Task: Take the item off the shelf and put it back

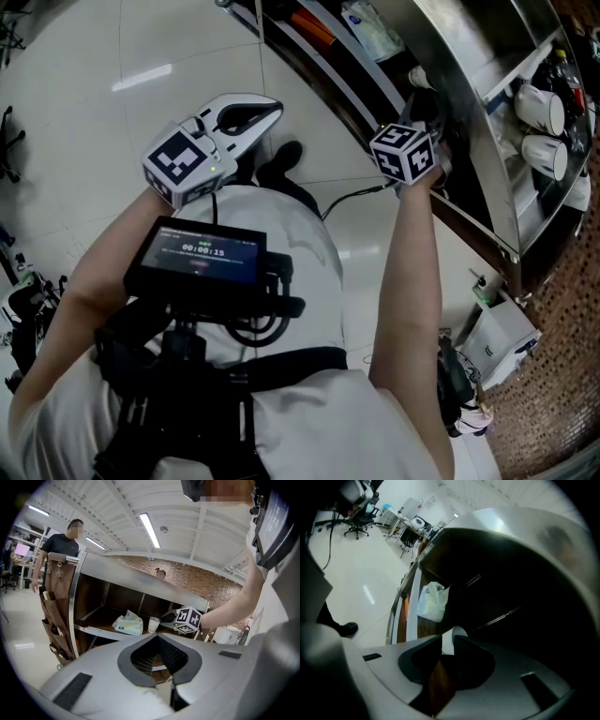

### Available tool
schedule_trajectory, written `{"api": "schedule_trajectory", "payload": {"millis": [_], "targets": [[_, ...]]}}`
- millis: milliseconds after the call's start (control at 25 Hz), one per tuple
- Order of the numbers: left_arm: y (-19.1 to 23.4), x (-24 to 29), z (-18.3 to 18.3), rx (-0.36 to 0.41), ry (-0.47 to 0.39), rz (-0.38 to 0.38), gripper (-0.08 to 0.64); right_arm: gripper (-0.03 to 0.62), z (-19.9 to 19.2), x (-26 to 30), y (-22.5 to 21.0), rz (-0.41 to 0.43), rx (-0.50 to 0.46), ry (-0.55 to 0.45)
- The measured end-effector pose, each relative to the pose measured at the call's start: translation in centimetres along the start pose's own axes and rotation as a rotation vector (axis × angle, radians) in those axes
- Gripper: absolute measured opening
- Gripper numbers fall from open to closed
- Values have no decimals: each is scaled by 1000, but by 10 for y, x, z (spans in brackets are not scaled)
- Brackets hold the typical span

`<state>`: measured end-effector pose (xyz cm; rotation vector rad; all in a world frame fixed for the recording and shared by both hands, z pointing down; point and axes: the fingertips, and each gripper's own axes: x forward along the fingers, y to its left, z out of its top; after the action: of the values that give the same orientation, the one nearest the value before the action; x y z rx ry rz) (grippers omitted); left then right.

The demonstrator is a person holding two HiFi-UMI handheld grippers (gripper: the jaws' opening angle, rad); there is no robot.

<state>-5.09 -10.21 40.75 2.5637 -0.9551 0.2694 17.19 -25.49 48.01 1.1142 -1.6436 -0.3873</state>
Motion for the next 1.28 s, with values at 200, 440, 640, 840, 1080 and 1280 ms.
{"api": "schedule_trajectory", "payload": {"millis": [200,440,640,840,1080,1280], "targets": [[-2,2,9,7,0,-14,3,6,25,-34,11,64,197,-125],[1,6,19,28,-23,-20,3,3,62,-74,18,157,297,-310],[7,8,29,81,-3,-31,3,3,90,-113,15,265,469,-470],[-7,10,57,100,-21,-81,3,3,107,-148,8,339,707,-574],[-25,9,70,128,-29,-140,3,2,120,-176,10,369,842,-617],[-32,5,63,129,-20,-185,3,2,122,-190,16,350,868,-604]]}}
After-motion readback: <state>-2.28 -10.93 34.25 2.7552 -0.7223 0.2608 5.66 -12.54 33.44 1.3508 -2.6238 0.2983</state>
